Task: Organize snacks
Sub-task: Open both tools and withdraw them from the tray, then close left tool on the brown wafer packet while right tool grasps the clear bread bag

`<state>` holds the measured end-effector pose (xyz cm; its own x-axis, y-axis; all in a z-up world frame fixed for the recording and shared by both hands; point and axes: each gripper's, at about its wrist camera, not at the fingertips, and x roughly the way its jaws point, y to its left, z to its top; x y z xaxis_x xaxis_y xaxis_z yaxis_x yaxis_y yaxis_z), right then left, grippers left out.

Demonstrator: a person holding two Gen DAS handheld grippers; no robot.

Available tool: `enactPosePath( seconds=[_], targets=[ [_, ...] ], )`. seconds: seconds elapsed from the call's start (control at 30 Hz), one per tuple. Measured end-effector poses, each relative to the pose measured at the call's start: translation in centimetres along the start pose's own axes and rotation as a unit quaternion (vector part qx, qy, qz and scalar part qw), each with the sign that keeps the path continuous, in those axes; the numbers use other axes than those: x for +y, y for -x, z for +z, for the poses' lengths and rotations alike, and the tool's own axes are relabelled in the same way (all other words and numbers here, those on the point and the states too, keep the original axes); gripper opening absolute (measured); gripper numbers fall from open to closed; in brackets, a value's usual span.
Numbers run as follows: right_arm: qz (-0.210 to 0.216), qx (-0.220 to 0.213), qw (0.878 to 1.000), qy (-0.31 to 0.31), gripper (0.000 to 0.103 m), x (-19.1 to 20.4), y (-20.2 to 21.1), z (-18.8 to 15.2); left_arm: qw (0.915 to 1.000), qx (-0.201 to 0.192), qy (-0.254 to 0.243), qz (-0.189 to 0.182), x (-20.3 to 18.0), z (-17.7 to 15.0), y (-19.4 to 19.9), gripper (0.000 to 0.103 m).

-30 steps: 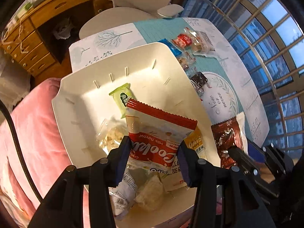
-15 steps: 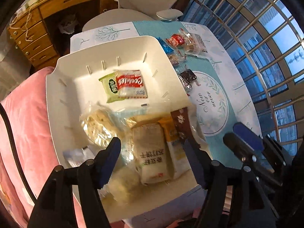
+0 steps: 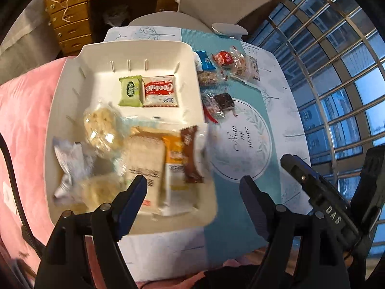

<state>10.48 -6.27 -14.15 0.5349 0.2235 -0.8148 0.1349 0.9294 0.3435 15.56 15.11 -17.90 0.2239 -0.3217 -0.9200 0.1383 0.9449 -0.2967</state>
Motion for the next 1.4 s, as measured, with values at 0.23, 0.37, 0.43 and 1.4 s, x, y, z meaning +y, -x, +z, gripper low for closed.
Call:
enactPosePath(
  seconds=[0.23, 0.37, 0.43, 1.4],
  targets=[
    [0.021, 0.026, 0.999, -0.015, 0.046, -6.4, 0.9, 2.4, 0.9991, -0.023, 0.033, 0.014, -5.2, -0.3, -0.8, 0.078],
    [0.03, 0.043, 0.999, -0.012, 0.051, -9.7, 0.9, 3.8, 0.9978, -0.03, 0.055, 0.022, -8.1, 0.1, -2.1, 0.079],
    [0.031, 0.054, 0.998, -0.011, 0.054, -11.2, 0.8, 4.5, 0.997, -0.031, 0.065, 0.026, -9.4, 0.5, -2.9, 0.079],
    [0.003, 0.173, 0.982, -0.077, 0.087, -18.1, -12.2, 18.8, 0.9738, -0.052, 0.183, 0.125, -12.0, 8.8, -15.7, 0.082]
  ],
)
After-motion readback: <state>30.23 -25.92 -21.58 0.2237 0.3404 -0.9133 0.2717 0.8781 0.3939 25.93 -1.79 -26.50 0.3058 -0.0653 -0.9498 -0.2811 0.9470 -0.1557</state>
